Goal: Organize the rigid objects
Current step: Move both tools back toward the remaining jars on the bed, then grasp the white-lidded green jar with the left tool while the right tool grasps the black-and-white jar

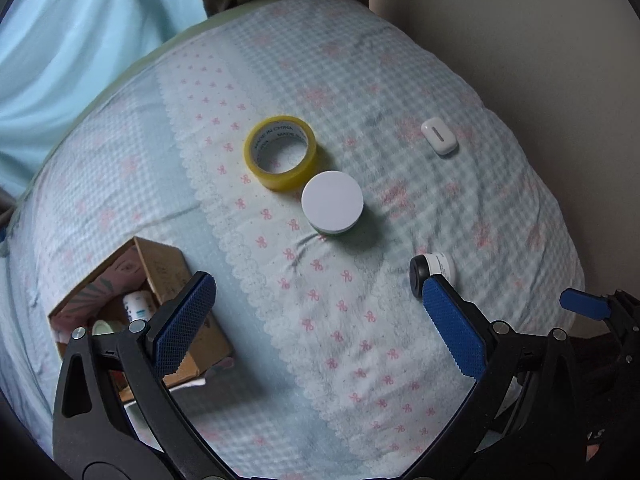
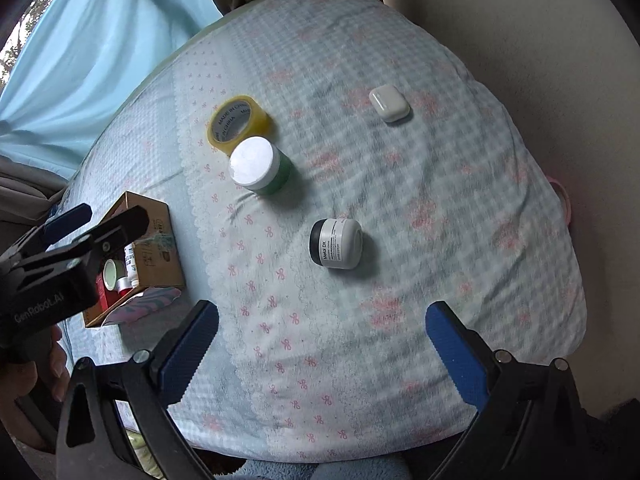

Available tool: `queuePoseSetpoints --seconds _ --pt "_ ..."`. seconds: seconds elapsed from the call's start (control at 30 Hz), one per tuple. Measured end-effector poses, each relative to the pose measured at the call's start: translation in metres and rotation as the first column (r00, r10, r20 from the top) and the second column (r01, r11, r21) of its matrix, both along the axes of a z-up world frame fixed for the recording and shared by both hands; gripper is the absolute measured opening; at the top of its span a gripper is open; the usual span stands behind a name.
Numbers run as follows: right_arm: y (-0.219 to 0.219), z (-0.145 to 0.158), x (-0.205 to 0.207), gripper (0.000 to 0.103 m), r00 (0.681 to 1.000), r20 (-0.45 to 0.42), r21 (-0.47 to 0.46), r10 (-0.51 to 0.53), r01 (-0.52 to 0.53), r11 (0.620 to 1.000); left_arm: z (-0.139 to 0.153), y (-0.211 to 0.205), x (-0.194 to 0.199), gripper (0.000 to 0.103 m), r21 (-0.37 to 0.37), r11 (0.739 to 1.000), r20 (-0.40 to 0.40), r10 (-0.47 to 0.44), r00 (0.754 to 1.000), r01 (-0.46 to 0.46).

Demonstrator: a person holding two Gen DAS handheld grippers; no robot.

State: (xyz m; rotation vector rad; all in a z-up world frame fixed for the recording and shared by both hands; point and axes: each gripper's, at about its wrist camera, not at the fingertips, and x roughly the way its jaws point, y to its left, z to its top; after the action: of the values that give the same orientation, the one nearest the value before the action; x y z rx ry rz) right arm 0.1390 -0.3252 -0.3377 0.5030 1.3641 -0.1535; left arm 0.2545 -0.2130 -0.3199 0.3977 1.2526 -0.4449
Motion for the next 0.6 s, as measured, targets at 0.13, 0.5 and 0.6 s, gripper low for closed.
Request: queuePoseSetpoints --seconds 0.13,0.5,0.6 --pt "-0.002 -0.026 0.011 0.103 0.999 -0.039 0.016 -0.019 0.019 1.0 -0.036 -0.018 0.022 0.103 0.038 0.998 -0.042 -0.04 0.998 0.041" --pt "0.013 -0.101 0.037 0.095 0.993 -0.074 -0.069 -0.092 0.087 0.994 -0.129 -0.047 0.06 0.095 0.072 0.987 -0.12 -0.133 0.984 0.142" --pt "0.019 -0.118 0.04 0.094 0.991 -0.059 -0.119 -0.117 0.109 0.987 -0.148 -0.052 0.065 0.092 0.067 0.984 -0.131 -0.155 0.979 0.165"
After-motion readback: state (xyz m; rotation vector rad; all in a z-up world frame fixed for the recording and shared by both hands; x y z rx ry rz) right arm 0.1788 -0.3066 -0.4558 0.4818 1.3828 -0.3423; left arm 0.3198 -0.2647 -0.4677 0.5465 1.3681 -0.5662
